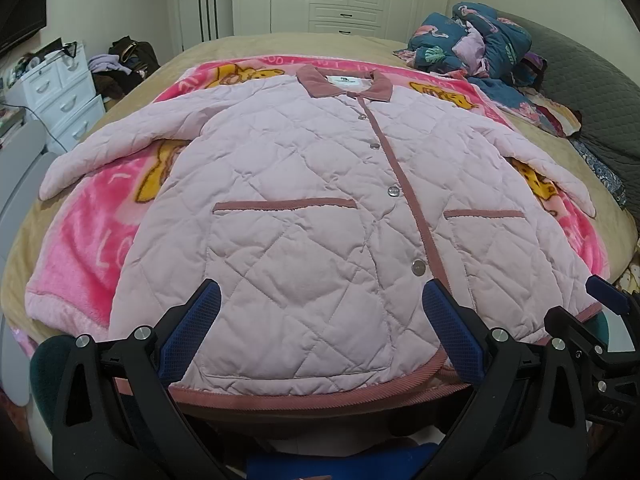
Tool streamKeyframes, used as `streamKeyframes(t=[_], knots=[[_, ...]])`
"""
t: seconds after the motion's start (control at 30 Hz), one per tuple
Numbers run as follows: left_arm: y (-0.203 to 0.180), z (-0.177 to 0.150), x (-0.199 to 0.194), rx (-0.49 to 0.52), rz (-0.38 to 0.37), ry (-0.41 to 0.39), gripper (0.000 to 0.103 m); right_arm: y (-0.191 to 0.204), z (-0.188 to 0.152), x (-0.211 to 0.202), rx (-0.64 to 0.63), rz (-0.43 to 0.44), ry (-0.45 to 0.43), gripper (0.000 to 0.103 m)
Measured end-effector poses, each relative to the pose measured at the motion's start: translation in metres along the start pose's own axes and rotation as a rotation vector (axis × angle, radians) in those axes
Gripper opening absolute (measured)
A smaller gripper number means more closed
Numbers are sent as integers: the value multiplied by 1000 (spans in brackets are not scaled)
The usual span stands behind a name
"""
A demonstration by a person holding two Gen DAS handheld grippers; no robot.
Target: Fold large clothes
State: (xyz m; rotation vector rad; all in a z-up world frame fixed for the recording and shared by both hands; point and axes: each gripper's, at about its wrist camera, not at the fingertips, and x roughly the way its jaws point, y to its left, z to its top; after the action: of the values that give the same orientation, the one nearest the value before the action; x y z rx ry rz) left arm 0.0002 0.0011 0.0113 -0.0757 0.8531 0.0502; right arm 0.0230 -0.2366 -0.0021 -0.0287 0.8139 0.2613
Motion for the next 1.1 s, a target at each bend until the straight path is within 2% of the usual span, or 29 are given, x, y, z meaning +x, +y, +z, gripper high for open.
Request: streamKeyframes(t=[0.6, 0.87, 1.1], knots=[[6, 4, 6, -28, 4, 10, 95, -3, 3, 6, 7, 19, 15, 99], [10, 16, 18, -46, -7, 24, 95, -10, 24, 16, 13, 6, 19, 99], [8, 41, 27, -41, -4, 23, 95, -16, 51, 26, 16, 4, 14, 99]])
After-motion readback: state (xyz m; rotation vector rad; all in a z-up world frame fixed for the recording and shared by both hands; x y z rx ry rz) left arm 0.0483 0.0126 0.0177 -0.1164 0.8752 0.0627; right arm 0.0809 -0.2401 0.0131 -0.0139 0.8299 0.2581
